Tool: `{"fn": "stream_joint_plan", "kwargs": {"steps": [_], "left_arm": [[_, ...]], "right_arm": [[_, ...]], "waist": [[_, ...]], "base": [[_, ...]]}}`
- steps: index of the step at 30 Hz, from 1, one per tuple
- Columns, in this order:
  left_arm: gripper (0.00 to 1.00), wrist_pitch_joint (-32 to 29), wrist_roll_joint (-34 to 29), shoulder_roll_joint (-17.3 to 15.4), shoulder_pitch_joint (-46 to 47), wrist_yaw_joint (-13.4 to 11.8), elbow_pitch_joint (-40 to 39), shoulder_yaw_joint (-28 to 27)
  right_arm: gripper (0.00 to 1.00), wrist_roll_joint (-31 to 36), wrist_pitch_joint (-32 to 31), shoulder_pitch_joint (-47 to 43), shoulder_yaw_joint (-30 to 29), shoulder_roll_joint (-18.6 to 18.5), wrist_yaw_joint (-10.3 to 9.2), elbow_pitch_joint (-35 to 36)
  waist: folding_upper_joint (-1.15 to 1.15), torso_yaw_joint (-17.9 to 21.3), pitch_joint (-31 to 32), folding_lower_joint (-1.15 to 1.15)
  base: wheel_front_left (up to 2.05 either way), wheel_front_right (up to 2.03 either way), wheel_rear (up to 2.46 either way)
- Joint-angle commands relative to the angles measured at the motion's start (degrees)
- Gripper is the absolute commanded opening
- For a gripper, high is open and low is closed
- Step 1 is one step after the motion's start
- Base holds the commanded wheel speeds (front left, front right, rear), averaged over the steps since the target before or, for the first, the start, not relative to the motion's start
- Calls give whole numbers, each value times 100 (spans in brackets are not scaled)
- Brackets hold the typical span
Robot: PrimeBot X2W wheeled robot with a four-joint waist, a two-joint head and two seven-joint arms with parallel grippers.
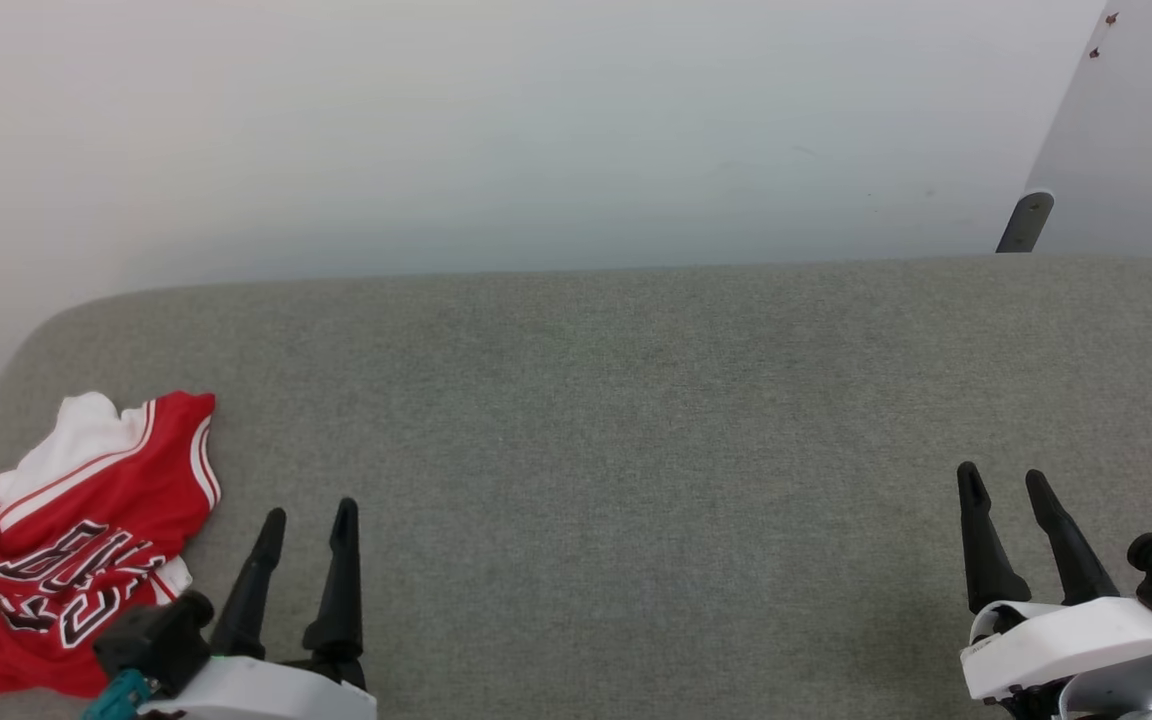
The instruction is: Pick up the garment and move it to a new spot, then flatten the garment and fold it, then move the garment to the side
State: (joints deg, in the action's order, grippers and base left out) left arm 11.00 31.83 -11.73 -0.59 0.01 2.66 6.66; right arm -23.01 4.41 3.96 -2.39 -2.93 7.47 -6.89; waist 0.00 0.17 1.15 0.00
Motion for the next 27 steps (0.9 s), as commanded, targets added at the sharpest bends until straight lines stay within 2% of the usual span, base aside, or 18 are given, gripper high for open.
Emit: {"fn": "stream_joint_plan", "kwargs": {"steps": [1,27], "left_arm": [[100,43,-142,-26,-12,21,-59,9],[100,305,-1095,-133,-61,121,48,231]], "right_arm": [[100,135,44,-27,5,9,3,67],[100,1233,222,-64,81,8,4,242]], "waist": [[0,-3,1,0],[0,17,54,0]], "base": [[0,0,0],[0,0,0]]}}
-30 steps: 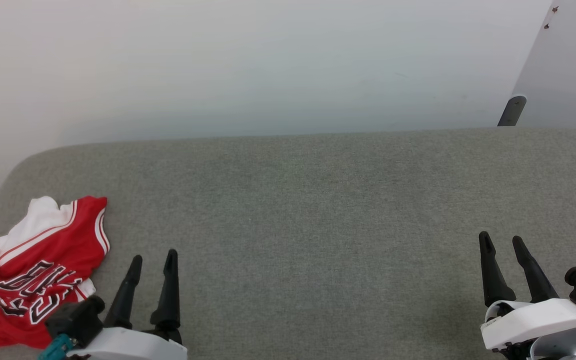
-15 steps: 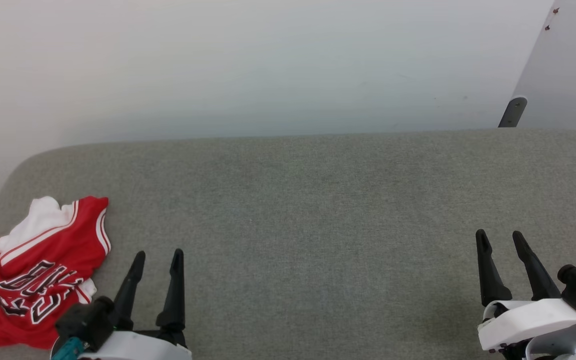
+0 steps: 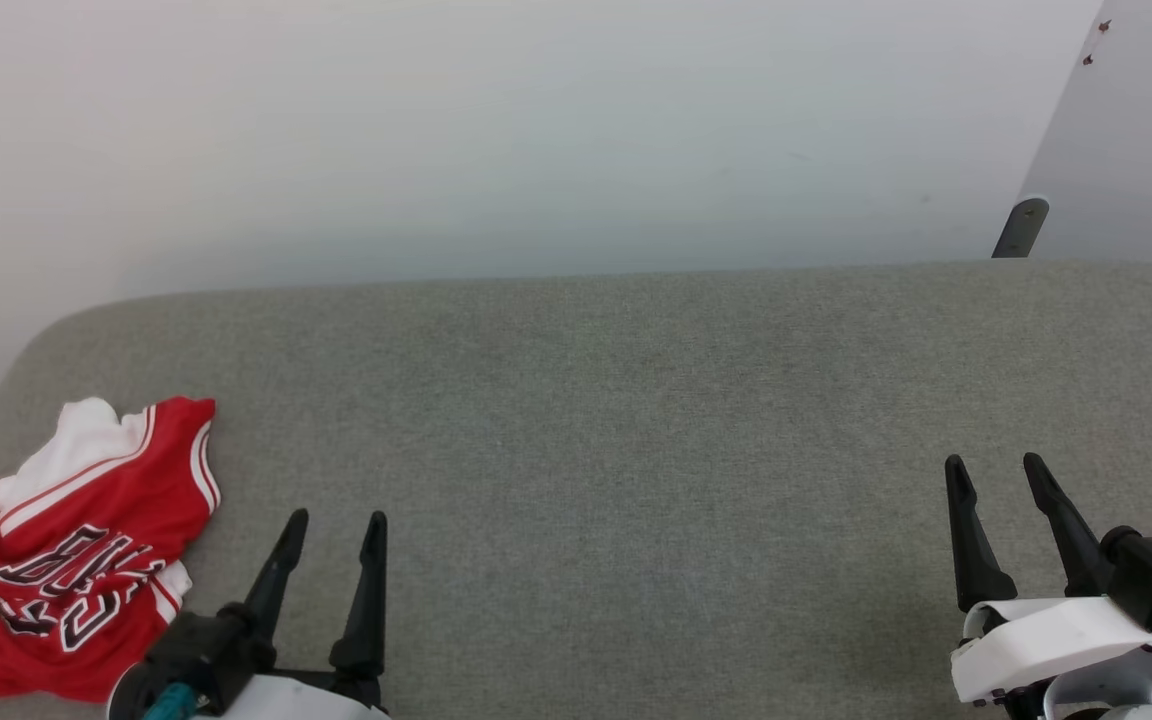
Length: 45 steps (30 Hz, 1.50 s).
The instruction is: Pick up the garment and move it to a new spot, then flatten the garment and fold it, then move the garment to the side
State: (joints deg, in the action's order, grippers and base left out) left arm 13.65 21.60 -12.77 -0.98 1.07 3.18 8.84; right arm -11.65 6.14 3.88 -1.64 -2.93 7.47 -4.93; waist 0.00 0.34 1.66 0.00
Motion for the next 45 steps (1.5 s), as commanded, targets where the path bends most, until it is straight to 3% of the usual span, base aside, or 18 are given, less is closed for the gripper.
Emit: {"fn": "stream_joint_plan", "kwargs": {"steps": [1,9,26,32,45], "left_arm": [[100,43,-112,-38,-23,8,-2,27],[100,89,-287,-85,-39,-52,-26,77],[100,28,-66,-129,-5,-155,42,-47],[100,-89,-7,-211,114,-267,90,-172],[100,-365,70,-433,223,-550,88,-455]], "right_arm": [[100,136,57,-61,10,9,4,50],[100,439,94,-80,20,8,4,95],[100,474,62,-86,-78,10,4,76],[100,498,9,-77,-62,-8,3,60],[100,339,-29,151,515,-20,3,-219]], "waist": [[0,0,7,0],[0,-1,27,0],[0,-84,47,0],[0,-549,119,0],[0,-1965,350,0]], "base": [[0,0,0],[0,0,0],[0,0,0],[0,0,0],[0,0,0]]}}
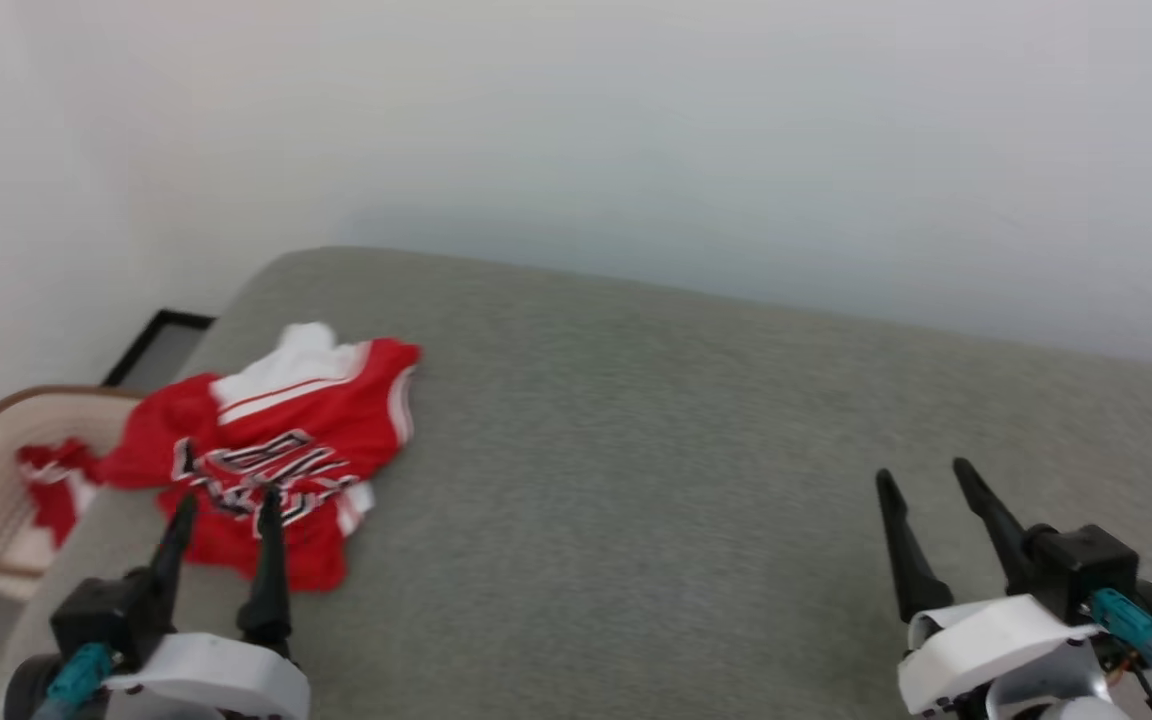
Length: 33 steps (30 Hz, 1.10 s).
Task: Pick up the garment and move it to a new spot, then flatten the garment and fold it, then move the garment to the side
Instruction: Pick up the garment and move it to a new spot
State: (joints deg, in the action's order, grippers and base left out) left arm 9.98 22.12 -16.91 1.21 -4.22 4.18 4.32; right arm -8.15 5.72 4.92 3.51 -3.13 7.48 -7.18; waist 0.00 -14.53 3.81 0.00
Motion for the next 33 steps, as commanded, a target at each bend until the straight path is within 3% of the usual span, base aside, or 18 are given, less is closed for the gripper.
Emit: {"fn": "stream_joint_plan", "kwargs": {"steps": [1,8,19,26,33], "left_arm": [[100,-7,37,-32,-18,-44,-30,-38],[100,-144,106,-77,-83,-131,-99,-109],[100,-474,459,-43,161,-239,-267,-265],[100,-1493,917,-327,1315,82,252,-229],[100,-2815,1366,-626,2840,481,1498,-33]], "right_arm": [[100,-23,15,59,67,1,2,-27],[100,-143,84,155,294,7,2,-208],[100,-189,-14,311,463,-114,2,-270],[100,-105,-239,312,363,-333,1,7],[100,-35,-597,543,329,-635,1,525]], "waist": [[0,-557,149,0],[0,-1075,234,0],[0,-1273,9,0],[0,-1225,-403,0],[0,-933,-1112,0]], "base": [[0,0,0],[0,0,0],[0,0,0],[0,0,0],[0,0,0]]}}
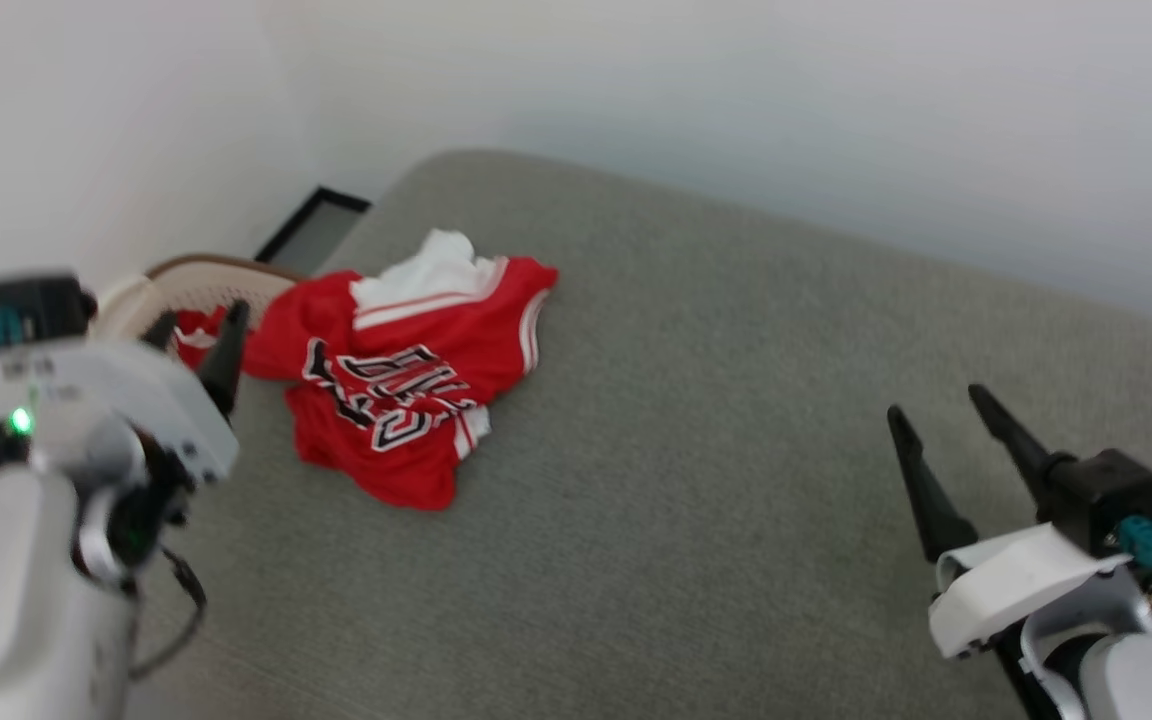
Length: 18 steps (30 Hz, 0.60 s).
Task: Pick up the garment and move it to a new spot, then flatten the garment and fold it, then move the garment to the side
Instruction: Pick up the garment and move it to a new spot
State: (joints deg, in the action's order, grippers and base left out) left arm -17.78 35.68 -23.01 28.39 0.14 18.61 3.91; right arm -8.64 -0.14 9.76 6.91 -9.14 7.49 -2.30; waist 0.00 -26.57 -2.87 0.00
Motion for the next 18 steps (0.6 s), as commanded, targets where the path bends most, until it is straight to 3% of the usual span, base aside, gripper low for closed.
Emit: {"fn": "stream_joint_plan", "kwargs": {"steps": [1,6,10,18], "left_arm": [[100,-231,1,-94,293,97,248,74],[100,-1174,270,-125,1153,268,1229,250],[100,-1769,272,-161,1652,197,2036,386],[100,-2405,313,-90,2239,227,3456,580]], "right_arm": [[100,11,-58,103,-8,-70,0,105],[100,36,-248,236,6,-219,0,395],[100,39,-377,353,27,-300,0,582],[100,48,-534,548,53,-422,0,865]], "waist": [[0,324,-546,0],[0,577,-957,0],[0,780,-1242,0],[0,1166,-1679,0]], "base": [[0,0,0],[0,0,0],[0,0,0],[0,0,0]]}}
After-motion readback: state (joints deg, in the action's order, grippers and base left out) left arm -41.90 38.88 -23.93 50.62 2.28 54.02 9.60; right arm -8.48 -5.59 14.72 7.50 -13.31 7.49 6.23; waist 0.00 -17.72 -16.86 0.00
